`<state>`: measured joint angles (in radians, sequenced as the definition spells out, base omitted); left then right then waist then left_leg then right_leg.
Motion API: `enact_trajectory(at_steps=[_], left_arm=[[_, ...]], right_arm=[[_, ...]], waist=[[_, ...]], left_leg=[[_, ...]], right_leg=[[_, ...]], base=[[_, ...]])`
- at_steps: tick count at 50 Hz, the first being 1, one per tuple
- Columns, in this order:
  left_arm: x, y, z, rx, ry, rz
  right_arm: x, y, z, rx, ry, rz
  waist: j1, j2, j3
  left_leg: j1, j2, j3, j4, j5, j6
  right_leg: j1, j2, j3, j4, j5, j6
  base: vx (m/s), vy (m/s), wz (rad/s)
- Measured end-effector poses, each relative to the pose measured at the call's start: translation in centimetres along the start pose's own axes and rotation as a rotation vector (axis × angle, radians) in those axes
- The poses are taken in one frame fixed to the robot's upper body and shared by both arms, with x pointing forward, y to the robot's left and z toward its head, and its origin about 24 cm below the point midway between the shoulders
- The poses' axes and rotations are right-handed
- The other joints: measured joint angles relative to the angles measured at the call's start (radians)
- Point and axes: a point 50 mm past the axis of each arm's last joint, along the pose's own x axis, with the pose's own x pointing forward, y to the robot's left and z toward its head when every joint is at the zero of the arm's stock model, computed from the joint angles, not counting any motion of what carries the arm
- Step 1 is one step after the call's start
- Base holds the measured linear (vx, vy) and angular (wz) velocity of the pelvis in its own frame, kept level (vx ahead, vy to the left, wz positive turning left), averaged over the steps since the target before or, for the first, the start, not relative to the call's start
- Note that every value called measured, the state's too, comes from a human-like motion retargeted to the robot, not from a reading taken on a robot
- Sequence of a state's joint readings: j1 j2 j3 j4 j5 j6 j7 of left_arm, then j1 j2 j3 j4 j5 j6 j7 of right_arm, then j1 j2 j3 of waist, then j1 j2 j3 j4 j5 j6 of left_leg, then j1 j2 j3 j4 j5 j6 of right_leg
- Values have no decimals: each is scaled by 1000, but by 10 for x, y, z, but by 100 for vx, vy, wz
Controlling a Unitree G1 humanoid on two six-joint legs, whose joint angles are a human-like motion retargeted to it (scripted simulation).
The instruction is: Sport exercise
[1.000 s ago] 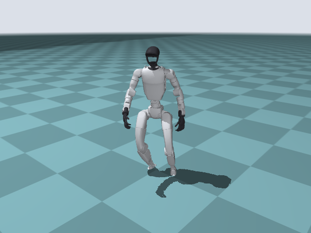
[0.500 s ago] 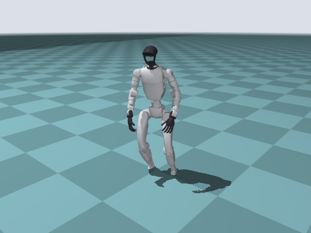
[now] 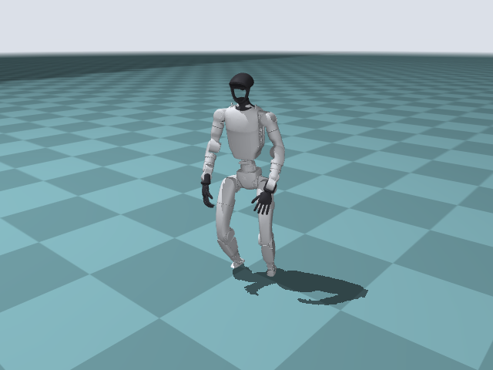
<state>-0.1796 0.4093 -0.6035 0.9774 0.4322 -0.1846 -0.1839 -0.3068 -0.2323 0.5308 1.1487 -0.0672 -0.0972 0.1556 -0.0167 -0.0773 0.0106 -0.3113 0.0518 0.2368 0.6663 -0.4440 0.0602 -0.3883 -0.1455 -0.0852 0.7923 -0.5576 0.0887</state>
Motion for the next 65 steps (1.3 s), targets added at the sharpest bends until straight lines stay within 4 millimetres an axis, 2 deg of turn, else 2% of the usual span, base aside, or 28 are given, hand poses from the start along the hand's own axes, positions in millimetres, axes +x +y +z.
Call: enact_trajectory(at_steps=[7,16,19,22,25,30,33,37,40,43,46,48,50,51,52,53,54,55,57,58,60,63,65], left_arm=[[-6,-20,-25,-14,104,-89],[-7,-18,-28,-32,109,-67],[-8,-5,-28,-27,100,-18],[-7,8,-21,-9,69,38],[-7,30,-9,31,12,121],[-8,62,23,112,-128,250],[-16,88,52,184,-251,358],[-38,126,100,310,-461,528],[-68,154,141,423,-642,678],[-111,181,183,551,-828,871],[-166,203,220,682,-1004,1107],[-195,209,238,741,-1101,1233],[-226,215,250,803,-1177,1368],[-237,217,254,828,-1196,1419],[-251,221,258,855,-1214,1480],[-269,227,265,885,-1229,1561],[-275,229,267,896,-1233,1590],[-274,229,267,898,-1230,1592],[-289,235,272,927,-1217,1664],[-299,240,277,943,-1211,1709],[-332,254,294,975,-1201,1835],[-331,262,300,918,-1188,1848],[-331,270,304,865,-1168,1854]], right_arm=[[0,3,-6,12,26,24],[-1,6,-8,28,26,33],[-1,4,-6,39,16,26],[-1,9,-10,45,19,28],[-1,8,-7,53,2,13],[-1,11,-7,65,-7,-6],[-1,11,-7,72,-17,-26],[-2,12,-5,76,-38,-41],[-2,10,3,64,-81,-45],[-2,0,22,25,-165,-57],[-8,-24,54,-39,-301,-102],[-17,-43,82,-91,-418,-153],[-39,-78,127,-176,-598,-264],[-58,-98,154,-234,-702,-340],[-83,-119,184,-304,-810,-432],[-120,-142,219,-395,-930,-555],[-149,-153,244,-467,-1023,-644],[-173,-158,263,-528,-1102,-716],[-240,-168,309,-687,-1269,-929],[-274,-169,330,-758,-1337,-1041],[-350,-162,375,-878,-1455,-1284],[-387,-152,394,-904,-1517,-1414],[-403,-147,406,-905,-1529,-1475]], waist=[[-6,-29,10],[-8,-67,29],[-5,-74,23],[-7,-94,38],[-9,-104,40],[-7,-113,47],[-4,-112,47],[-2,-110,46],[-2,-108,40],[-4,-107,32],[-13,-106,26],[-20,-112,18],[-30,-111,10],[-32,-110,4],[-33,-99,2],[-29,-71,7],[-25,-71,-1],[-20,-84,-16],[-14,-93,-36],[-11,-91,-42],[-8,-56,-42],[-1,-78,-45],[-1,-85,-35]], left_leg=[[34,-32,17,-36,6,7],[69,-75,26,-83,31,9],[130,-104,21,-225,87,10],[129,-121,26,-186,89,8],[136,-135,16,-198,89,6],[152,-150,11,-204,114,-1],[168,-158,3,-221,126,-6],[193,-169,-6,-237,141,-14],[215,-177,-12,-244,149,-20],[240,-185,-19,-254,152,-25],[270,-190,-27,-274,154,-33],[286,-195,-26,-264,159,-36],[301,-198,-29,-269,159,-41],[308,-198,-30,-270,163,-44],[320,-192,-33,-289,173,-47],[341,-175,-38,-344,195,-53],[351,-174,-38,-345,209,-56],[357,-180,-35,-319,218,-58],[355,-188,-37,-296,214,-62],[351,-188,-40,-291,214,-66],[337,-160,-48,-326,232,-78],[325,-173,-44,-255,235,-81],[310,-176,-43,-226,224,-82]], right_leg=[[1,-30,15,28,-11,10],[1,-71,30,60,-24,18],[21,-76,27,9,-12,19],[16,-106,39,60,-28,24],[23,-117,35,59,-41,26],[35,-137,34,73,-45,27],[50,-144,29,70,-50,26],[73,-155,24,73,-58,25],[92,-165,22,82,-66,22],[115,-172,21,89,-74,19],[142,-173,18,88,-80,17],[155,-182,24,108,-78,19],[169,-182,26,109,-75,22],[175,-181,27,109,-69,24],[184,-171,24,96,-57,24],[197,-144,15,55,-35,21],[205,-143,17,59,-21,22],[211,-155,26,83,-12,25],[218,-164,30,90,-7,29],[220,-163,27,84,-2,30],[217,-127,7,26,31,24],[215,-156,16,80,36,32],[210,-164,16,93,32,36]], base=[[0,0,0],[0,0,0],[4,-1,5],[-5,-2,5],[0,0,0],[0,0,0],[0,0,0],[0,0,0],[0,0,0],[0,0,0],[0,0,0],[0,0,0],[3,1,3],[6,1,3],[9,1,-2],[7,1,-7],[0,0,0],[0,0,0],[4,0,2],[9,-1,7],[5,-1,4],[-2,0,0],[0,0,0]])
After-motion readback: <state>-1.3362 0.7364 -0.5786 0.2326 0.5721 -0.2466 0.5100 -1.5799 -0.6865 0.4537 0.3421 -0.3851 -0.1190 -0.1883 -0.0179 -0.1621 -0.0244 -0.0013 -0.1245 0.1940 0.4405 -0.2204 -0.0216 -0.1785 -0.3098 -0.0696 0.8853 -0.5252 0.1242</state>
